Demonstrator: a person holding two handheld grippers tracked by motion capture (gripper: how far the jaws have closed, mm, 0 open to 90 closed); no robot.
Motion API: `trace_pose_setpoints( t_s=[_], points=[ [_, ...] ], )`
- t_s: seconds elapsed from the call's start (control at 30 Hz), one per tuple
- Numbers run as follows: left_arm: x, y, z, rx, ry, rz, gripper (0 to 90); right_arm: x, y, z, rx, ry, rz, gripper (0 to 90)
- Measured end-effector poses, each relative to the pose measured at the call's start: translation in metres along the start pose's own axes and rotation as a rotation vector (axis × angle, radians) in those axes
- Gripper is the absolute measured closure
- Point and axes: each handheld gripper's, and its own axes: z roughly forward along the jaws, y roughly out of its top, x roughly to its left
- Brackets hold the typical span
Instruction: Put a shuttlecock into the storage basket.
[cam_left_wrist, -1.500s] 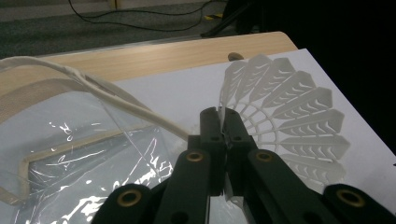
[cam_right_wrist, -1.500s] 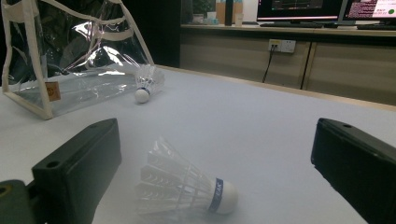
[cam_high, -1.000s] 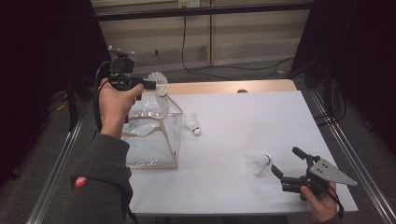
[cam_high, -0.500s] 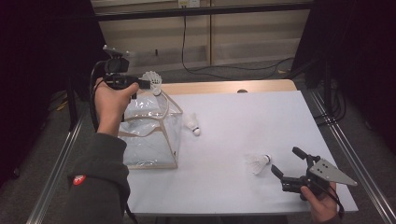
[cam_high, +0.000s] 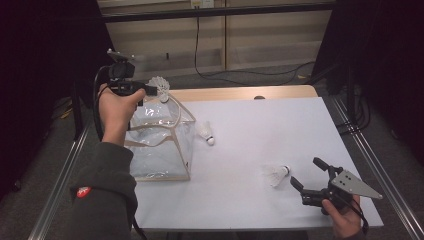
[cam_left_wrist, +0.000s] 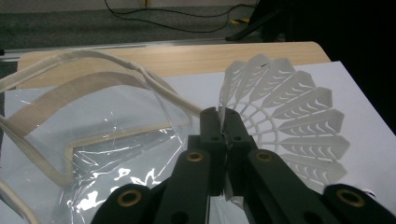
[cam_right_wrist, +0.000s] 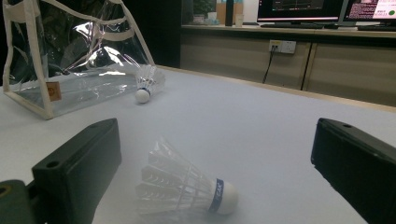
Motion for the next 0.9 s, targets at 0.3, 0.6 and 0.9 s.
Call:
trace_pose_setpoints(
  t_s=[0.3,0.6,0.9],
  points=[
    [0.006,-0.002,0.001,0.002,0.014,-0.013,89.9,0.000,0.000,0.000,0.000,0.000,-0.004,1.6],
    [0.011,-0.003,0.004,0.011,0.027,-0.013,89.9,0.000,0.000,0.000,0.001,0.001,-0.004,1.6],
    [0.013,-0.002,0.007,0.016,0.036,-0.013,89.8,0.000,0.000,0.000,0.000,0.002,-0.005,1.6]
  ],
)
